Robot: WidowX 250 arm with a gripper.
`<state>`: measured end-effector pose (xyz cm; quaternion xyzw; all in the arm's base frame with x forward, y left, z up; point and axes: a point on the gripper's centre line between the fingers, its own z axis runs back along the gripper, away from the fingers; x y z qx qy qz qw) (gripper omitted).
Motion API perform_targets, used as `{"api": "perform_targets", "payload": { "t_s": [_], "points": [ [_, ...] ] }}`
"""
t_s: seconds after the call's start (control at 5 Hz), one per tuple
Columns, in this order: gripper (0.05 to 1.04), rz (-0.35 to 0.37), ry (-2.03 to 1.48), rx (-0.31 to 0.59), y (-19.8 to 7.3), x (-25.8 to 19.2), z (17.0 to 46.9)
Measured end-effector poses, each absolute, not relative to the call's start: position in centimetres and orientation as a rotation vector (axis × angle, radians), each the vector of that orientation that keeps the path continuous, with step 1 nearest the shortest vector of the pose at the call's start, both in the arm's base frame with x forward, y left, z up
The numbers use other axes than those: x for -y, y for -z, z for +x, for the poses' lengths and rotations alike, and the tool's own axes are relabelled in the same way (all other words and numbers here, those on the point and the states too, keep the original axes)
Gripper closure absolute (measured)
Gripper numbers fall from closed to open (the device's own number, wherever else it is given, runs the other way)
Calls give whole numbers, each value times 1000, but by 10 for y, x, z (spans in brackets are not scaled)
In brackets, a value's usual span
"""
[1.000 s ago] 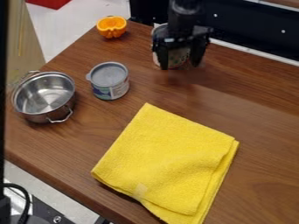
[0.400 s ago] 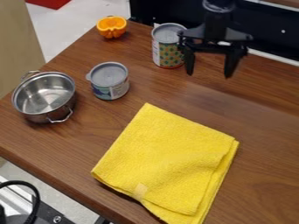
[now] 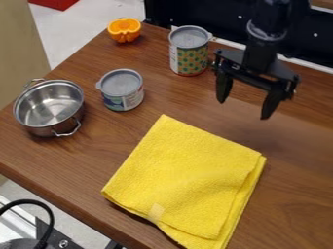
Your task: Takes themove coppie upper in the tables
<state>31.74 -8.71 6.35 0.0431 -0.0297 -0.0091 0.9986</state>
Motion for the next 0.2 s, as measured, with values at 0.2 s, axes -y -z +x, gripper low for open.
{"api": "perform_targets", "payload": {
  "t_s": [0.2],
  "points": [
    [87, 49, 92, 71, -66, 101, 291]
  ]
}}
